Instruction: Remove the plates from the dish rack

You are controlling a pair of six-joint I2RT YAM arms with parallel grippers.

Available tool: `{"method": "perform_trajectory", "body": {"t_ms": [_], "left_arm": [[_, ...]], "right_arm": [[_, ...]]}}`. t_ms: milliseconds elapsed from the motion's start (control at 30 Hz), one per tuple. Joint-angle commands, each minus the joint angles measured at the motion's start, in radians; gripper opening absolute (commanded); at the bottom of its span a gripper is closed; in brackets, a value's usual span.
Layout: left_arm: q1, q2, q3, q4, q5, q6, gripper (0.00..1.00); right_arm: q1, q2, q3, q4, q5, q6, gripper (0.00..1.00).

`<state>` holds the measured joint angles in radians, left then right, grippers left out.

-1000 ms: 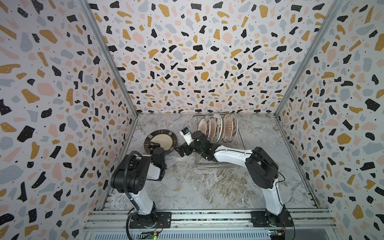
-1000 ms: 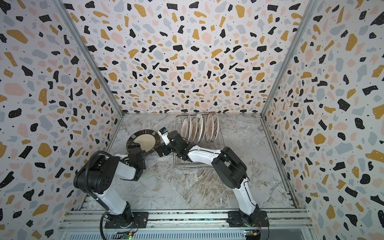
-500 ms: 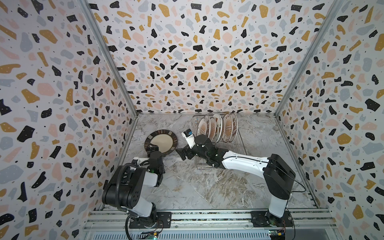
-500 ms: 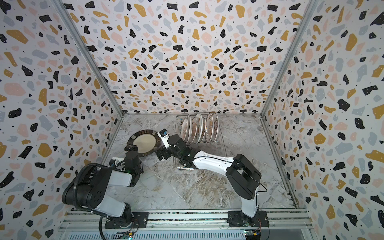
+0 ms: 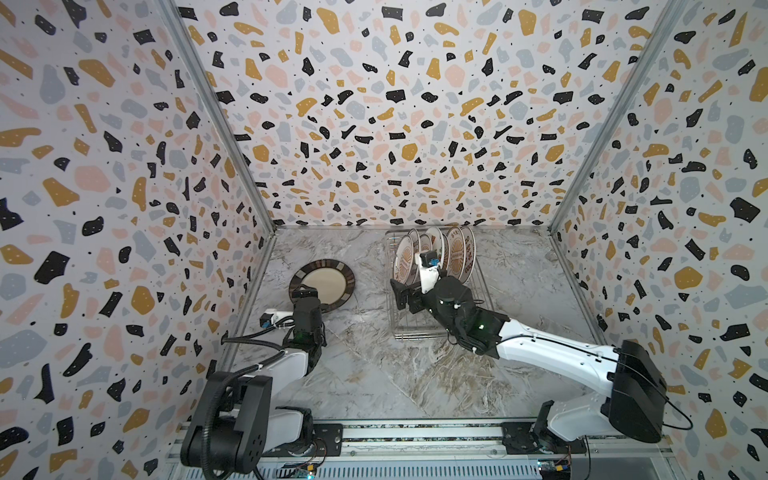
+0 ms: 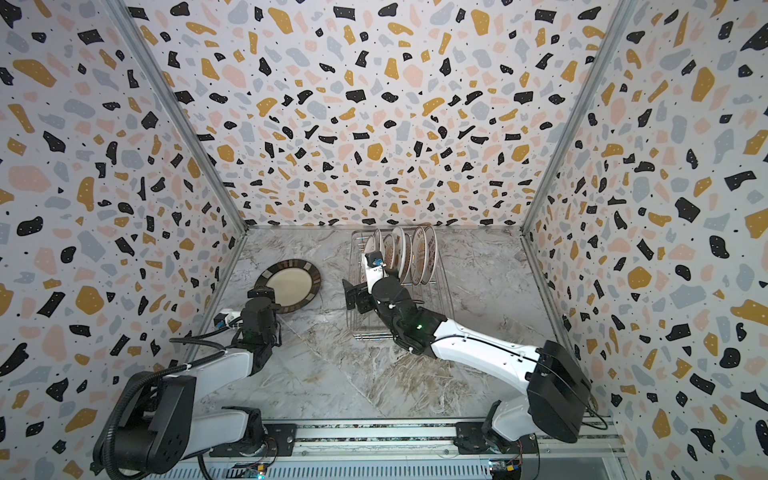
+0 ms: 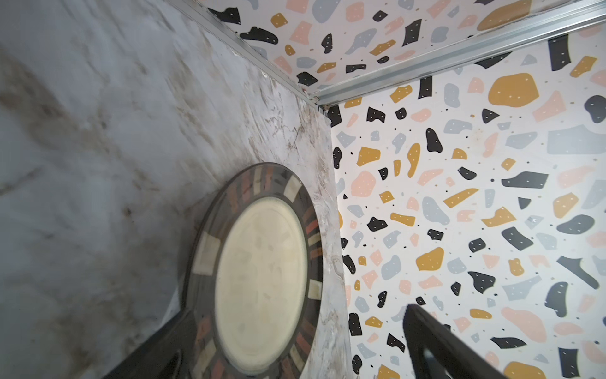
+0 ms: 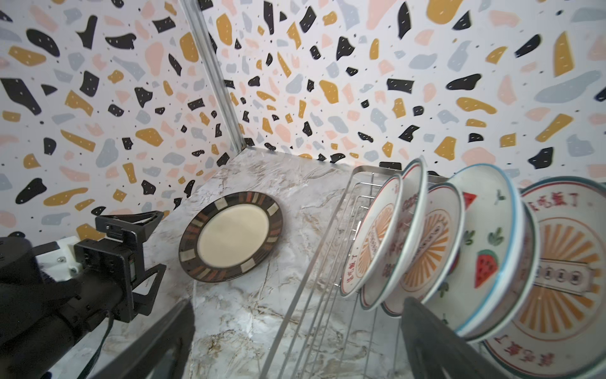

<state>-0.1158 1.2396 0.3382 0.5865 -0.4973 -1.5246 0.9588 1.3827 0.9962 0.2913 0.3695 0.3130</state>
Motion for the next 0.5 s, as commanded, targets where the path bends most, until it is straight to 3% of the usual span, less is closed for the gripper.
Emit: {"method": "perform_trajectory", "body": {"t_ms": [0, 133, 200, 333, 467], "left_arm": [[-0.014, -0.06, -0.006, -0.059, 0.025, 0.029, 1.0], [-0.082, -0.116, -0.003, -0.045, 0.024, 0.095, 1.0], [-0.13, -0.121, -0.002, 0.03, 0.047, 0.173, 1.0], [-0.224, -0.136, 0.049, 0.045, 0.082, 0.303, 1.0], [-0.3, -0.131, 0.119, 0.079, 0.188, 0.469, 1.0]], "right_arm": [[-0.089, -0.066, -0.055, 0.042, -0.033, 0.038, 0.99], [-0.155, -0.089, -0.093, 0.1, -0.117, 0.008, 0.99], [-0.158, -0.085, -0.1, 0.132, -0.1, -0.021, 0.99], [-0.203, -0.039, -0.053, 0.083, -0.037, 0.045, 0.99], [-0.26, 0.01, 0.018, 0.012, -0.145, 0.047, 0.99]]}}
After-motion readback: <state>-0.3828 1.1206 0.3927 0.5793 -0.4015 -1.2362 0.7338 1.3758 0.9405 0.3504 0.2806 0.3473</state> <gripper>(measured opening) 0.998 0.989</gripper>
